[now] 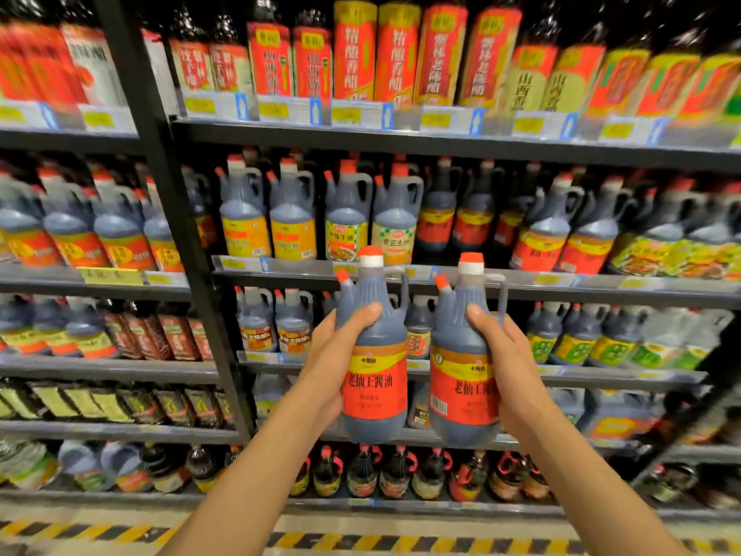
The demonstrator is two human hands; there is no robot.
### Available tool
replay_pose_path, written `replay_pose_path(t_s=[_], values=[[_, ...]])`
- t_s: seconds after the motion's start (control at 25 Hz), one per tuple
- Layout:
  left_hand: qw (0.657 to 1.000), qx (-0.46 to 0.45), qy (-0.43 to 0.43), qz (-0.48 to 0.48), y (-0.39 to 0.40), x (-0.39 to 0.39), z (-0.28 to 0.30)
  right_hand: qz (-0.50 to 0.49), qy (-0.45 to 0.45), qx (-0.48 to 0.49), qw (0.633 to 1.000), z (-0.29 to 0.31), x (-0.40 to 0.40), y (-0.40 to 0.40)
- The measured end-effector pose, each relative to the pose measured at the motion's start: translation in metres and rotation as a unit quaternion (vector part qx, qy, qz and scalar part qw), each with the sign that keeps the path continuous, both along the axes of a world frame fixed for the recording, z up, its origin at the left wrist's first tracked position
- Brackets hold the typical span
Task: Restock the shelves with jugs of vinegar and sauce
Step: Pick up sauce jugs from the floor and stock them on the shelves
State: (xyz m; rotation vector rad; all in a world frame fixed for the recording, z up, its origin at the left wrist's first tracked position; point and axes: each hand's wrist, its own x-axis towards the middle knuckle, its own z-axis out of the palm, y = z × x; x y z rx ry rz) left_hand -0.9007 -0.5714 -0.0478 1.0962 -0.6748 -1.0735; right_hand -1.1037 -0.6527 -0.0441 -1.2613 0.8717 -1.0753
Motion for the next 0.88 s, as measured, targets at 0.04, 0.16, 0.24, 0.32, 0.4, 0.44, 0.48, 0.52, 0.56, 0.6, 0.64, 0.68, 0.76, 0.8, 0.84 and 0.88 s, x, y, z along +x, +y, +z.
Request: replay_pose_path(t_s=[0.04,0.16,0.24,0.32,0.4,0.44,0.48,0.52,0.56,0.6,0.64,0.68,0.76,0.8,0.84,0.88], values=[[1.000,0.001,0.003,-0.004,-0.007,-0.002,0.002,-0.004,0.001,0.006,1.000,0.001,-0.003,-0.005],[1.000,0.010,0.010,-0.020,-0.034,-0.007,0.005,-0.010,0.001,0.018,1.000,0.002,-0.012,-0.028],[0.999,0.020,0.006,-0.033,-0.054,-0.011,0.006,-0.010,0.001,0.028,1.000,0.004,-0.016,-0.048],[0.999,0.024,0.010,-0.035,-0.078,-0.015,0.010,-0.009,-0.005,0.038,0.999,0.008,-0.019,-0.071],[0.999,0.024,0.017,-0.034,-0.106,-0.020,0.013,-0.005,-0.014,0.045,0.999,0.012,-0.022,-0.101],[0.999,0.026,0.019,-0.033,-0.120,-0.021,0.015,-0.002,-0.016,0.048,0.999,0.015,-0.022,-0.116],[0.999,0.028,0.021,-0.034,-0.134,-0.021,0.017,0.002,-0.019,0.050,0.999,0.018,-0.022,-0.131],[0.999,0.031,0.022,-0.037,-0.147,-0.022,0.018,0.007,-0.021,0.053,0.998,0.021,-0.022,-0.145],[0.998,0.035,0.022,-0.039,-0.161,-0.022,0.020,0.013,-0.022,0.055,0.998,0.022,-0.022,-0.159],[0.998,0.037,0.021,-0.037,-0.172,-0.023,0.021,0.021,-0.021,0.058,0.998,0.023,-0.022,-0.171],[0.999,0.037,0.021,-0.033,-0.182,-0.023,0.023,0.030,-0.021,0.062,0.997,0.024,-0.022,-0.182],[0.999,0.038,0.023,-0.029,-0.193,-0.024,0.024,0.037,-0.023,0.068,0.997,0.026,-0.022,-0.193],[0.998,0.042,0.025,-0.028,-0.214,-0.027,0.027,0.047,-0.027,0.081,0.995,0.030,-0.021,-0.214],[0.998,0.046,0.027,-0.029,-0.223,-0.028,0.028,0.049,-0.026,0.085,0.995,0.033,-0.021,-0.224],[0.998,0.050,0.031,-0.031,-0.231,-0.029,0.030,0.053,-0.024,0.086,0.995,0.036,-0.019,-0.233],[0.997,0.052,0.036,-0.033,-0.238,-0.029,0.032,0.057,-0.021,0.086,0.994,0.039,-0.018,-0.242]])
